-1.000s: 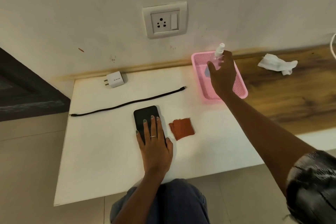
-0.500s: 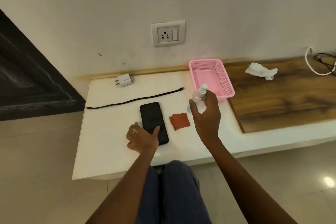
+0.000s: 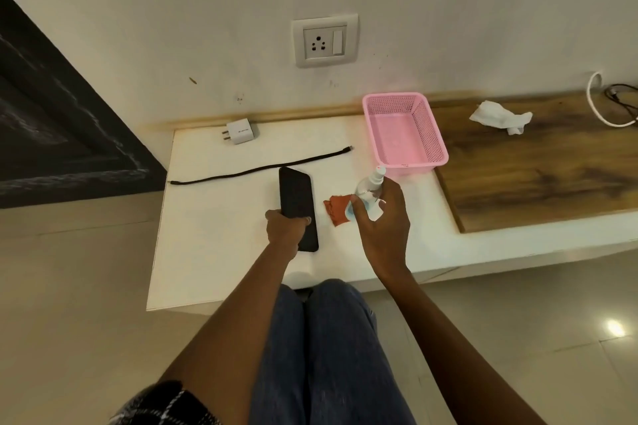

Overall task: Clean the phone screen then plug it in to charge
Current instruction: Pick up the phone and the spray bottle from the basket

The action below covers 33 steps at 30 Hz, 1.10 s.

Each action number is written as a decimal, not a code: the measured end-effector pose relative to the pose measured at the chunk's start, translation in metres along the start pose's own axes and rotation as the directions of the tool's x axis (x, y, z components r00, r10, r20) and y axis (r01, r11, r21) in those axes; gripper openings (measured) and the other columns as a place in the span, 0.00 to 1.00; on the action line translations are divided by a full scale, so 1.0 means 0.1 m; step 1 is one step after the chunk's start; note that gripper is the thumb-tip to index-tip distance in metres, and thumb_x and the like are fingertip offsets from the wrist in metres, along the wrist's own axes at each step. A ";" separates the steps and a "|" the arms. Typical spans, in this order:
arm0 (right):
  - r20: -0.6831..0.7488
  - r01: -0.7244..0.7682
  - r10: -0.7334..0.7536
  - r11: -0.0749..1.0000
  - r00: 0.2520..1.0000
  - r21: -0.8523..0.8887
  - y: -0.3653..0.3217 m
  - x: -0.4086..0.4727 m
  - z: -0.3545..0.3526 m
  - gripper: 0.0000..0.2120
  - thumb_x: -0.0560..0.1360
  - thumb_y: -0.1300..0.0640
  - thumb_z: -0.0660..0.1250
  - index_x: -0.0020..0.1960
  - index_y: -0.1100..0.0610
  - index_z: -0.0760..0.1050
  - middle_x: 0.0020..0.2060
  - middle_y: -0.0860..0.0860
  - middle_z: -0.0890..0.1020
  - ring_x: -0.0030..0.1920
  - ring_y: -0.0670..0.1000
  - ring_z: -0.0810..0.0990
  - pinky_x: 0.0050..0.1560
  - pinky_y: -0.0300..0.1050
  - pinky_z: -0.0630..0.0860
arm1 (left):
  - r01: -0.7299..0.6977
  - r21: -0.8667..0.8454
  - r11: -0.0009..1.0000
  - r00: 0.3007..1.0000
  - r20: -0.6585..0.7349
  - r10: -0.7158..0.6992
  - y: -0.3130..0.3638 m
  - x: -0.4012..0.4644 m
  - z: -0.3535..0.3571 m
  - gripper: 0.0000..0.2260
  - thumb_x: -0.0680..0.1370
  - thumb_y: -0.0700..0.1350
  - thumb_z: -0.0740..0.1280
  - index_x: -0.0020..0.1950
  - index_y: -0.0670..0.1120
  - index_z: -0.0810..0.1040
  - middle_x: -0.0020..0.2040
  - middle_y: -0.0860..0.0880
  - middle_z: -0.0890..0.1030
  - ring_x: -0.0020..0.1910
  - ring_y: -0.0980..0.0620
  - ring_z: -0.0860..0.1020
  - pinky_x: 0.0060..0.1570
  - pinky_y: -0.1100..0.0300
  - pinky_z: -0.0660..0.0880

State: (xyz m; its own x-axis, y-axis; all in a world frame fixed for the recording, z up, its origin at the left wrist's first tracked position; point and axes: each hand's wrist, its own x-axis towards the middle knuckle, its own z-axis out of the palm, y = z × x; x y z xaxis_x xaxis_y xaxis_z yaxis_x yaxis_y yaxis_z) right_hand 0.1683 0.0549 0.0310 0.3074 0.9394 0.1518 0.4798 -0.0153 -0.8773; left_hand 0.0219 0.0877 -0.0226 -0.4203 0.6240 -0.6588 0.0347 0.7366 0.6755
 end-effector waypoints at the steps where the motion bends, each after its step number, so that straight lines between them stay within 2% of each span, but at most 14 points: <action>1: 0.009 0.000 0.000 1.000 1.000 0.005 -0.01 -0.01 -0.01 0.23 0.72 0.54 0.70 0.64 0.57 0.68 0.61 0.53 0.76 0.60 0.51 0.75 0.60 0.40 0.69 | -0.022 -0.021 1.000 0.999 0.036 0.022 -0.01 -0.01 -0.03 0.29 0.71 0.38 0.74 0.66 0.39 0.63 0.64 0.39 0.72 0.55 0.44 0.73 0.48 0.57 0.71; 5: 0.041 0.013 -0.014 0.999 0.999 0.034 -0.10 -0.08 -0.08 0.24 0.73 0.54 0.69 0.65 0.58 0.67 0.61 0.53 0.75 0.60 0.50 0.75 0.58 0.37 0.68 | -0.096 -0.091 0.991 0.988 0.112 0.106 -0.09 -0.09 -0.18 0.32 0.71 0.39 0.74 0.71 0.44 0.64 0.65 0.43 0.73 0.57 0.46 0.74 0.48 0.57 0.73; 9: 0.054 0.041 -0.047 0.995 0.997 0.096 -0.27 -0.21 -0.22 0.25 0.73 0.55 0.69 0.66 0.59 0.64 0.61 0.55 0.73 0.59 0.51 0.75 0.58 0.39 0.72 | -0.098 -0.286 0.953 0.971 0.182 0.155 -0.20 -0.34 -0.34 0.29 0.69 0.40 0.76 0.66 0.48 0.69 0.55 0.48 0.79 0.48 0.49 0.79 0.37 0.59 0.79; 12: 0.066 0.084 -0.096 0.982 0.993 0.167 -0.44 -0.32 -0.34 0.26 0.73 0.54 0.69 0.67 0.56 0.63 0.60 0.54 0.73 0.55 0.47 0.76 0.55 0.36 0.75 | -0.114 -0.410 0.905 0.948 0.226 0.222 -0.22 -0.58 -0.45 0.29 0.68 0.42 0.77 0.66 0.49 0.70 0.57 0.45 0.79 0.52 0.45 0.80 0.45 0.52 0.81; 14: 0.069 0.123 -0.140 0.970 0.988 0.211 -0.56 -0.41 -0.45 0.29 0.72 0.54 0.68 0.69 0.50 0.58 0.63 0.53 0.71 0.57 0.47 0.75 0.55 0.32 0.75 | -0.093 -0.501 0.860 0.934 0.255 0.250 -0.21 -0.79 -0.53 0.27 0.68 0.49 0.76 0.64 0.51 0.71 0.58 0.46 0.80 0.53 0.46 0.81 0.41 0.54 0.81; 15: 0.071 0.146 -0.166 0.964 0.984 0.223 -0.62 -0.46 -0.52 0.31 0.72 0.54 0.67 0.70 0.48 0.56 0.66 0.53 0.69 0.61 0.49 0.74 0.57 0.35 0.75 | -0.086 -0.535 0.840 0.929 0.262 0.262 -0.20 -0.90 -0.59 0.26 0.69 0.53 0.74 0.64 0.51 0.72 0.57 0.47 0.80 0.53 0.46 0.81 0.42 0.54 0.81; 18: 0.087 0.212 -0.236 0.951 0.968 0.223 -0.76 -0.54 -0.65 0.35 0.71 0.54 0.66 0.72 0.47 0.50 0.72 0.52 0.62 0.65 0.55 0.72 0.59 0.47 0.77 | -0.059 -0.576 0.815 0.923 0.279 0.264 -0.15 -1.14 -0.69 0.23 0.73 0.61 0.65 0.64 0.52 0.74 0.59 0.47 0.81 0.57 0.45 0.80 0.58 0.46 0.77; 20: 0.097 0.271 -0.295 0.940 0.950 0.207 -0.85 -0.61 -0.74 0.35 0.71 0.54 0.65 0.72 0.43 0.49 0.73 0.45 0.58 0.63 0.55 0.73 0.54 0.43 0.79 | -0.033 -0.600 0.799 0.910 0.312 0.272 -0.12 -1.33 -0.77 0.24 0.73 0.65 0.61 0.61 0.51 0.78 0.56 0.45 0.82 0.55 0.45 0.81 0.60 0.46 0.75; 22: 0.104 0.310 -0.336 0.927 0.936 0.210 -0.95 -0.70 -0.81 0.36 0.72 0.55 0.64 0.71 0.37 0.48 0.71 0.33 0.54 0.60 0.51 0.75 0.50 0.38 0.79 | -0.047 -0.596 0.802 0.901 0.322 0.291 -0.11 -1.48 -0.83 0.23 0.76 0.66 0.56 0.57 0.55 0.80 0.54 0.47 0.83 0.54 0.47 0.82 0.57 0.48 0.76; 25: 0.115 0.346 -0.376 0.912 0.919 0.221 -1.07 -0.80 -0.86 0.35 0.73 0.56 0.63 0.69 0.32 0.49 0.67 0.25 0.50 0.61 0.36 0.71 0.47 0.28 0.76 | -0.082 -0.599 0.796 0.870 0.347 0.351 -0.10 -1.66 -0.91 0.24 0.77 0.67 0.50 0.41 0.63 0.84 0.43 0.55 0.86 0.43 0.55 0.84 0.41 0.58 0.79; 26: 0.121 0.353 -0.384 0.910 0.915 0.218 -1.11 -0.84 -0.87 0.35 0.73 0.57 0.62 0.69 0.31 0.49 0.66 0.25 0.50 0.59 0.34 0.71 0.44 0.25 0.74 | -0.103 -0.606 0.789 0.862 0.341 0.375 -0.11 -1.72 -0.93 0.24 0.77 0.67 0.50 0.41 0.63 0.84 0.42 0.57 0.86 0.42 0.56 0.84 0.37 0.61 0.79; 28: 0.134 0.355 -0.388 0.909 0.912 0.218 -1.18 -0.92 -0.89 0.35 0.74 0.58 0.61 0.68 0.28 0.48 0.64 0.21 0.49 0.55 0.40 0.75 0.42 0.26 0.75 | -0.142 -0.631 0.763 0.850 0.318 0.420 -0.12 -1.79 -0.96 0.21 0.77 0.67 0.50 0.50 0.61 0.80 0.44 0.57 0.86 0.43 0.57 0.84 0.33 0.64 0.79; 30: 0.141 0.362 -0.396 0.906 0.907 0.219 -1.24 -0.98 -0.90 0.35 0.74 0.58 0.60 0.67 0.27 0.48 0.60 0.16 0.51 0.53 0.42 0.76 0.42 0.32 0.77 | -0.168 -0.659 0.733 0.839 0.295 0.458 -0.12 -1.84 -1.00 0.20 0.77 0.67 0.50 0.57 0.60 0.75 0.46 0.57 0.85 0.45 0.57 0.84 0.34 0.64 0.79; 33: 0.150 0.344 -0.386 0.907 0.910 0.244 -1.31 -1.07 -0.92 0.35 0.72 0.59 0.60 0.66 0.27 0.51 0.58 0.16 0.56 0.45 0.42 0.77 0.40 0.43 0.81 | -0.165 -0.688 0.707 0.824 0.298 0.482 -0.14 -1.91 -1.05 0.25 0.75 0.68 0.51 0.64 0.57 0.73 0.53 0.54 0.84 0.51 0.54 0.83 0.41 0.60 0.80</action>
State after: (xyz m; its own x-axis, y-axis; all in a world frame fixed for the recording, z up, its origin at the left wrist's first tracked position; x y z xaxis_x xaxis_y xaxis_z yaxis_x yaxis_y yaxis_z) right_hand 0.1483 -0.0748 0.1722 -0.0284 0.9125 0.4082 0.3399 0.3928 -0.8545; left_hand 0.0063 -0.0695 0.1283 -0.0595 0.9471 -0.3155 -0.5294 0.2380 0.8143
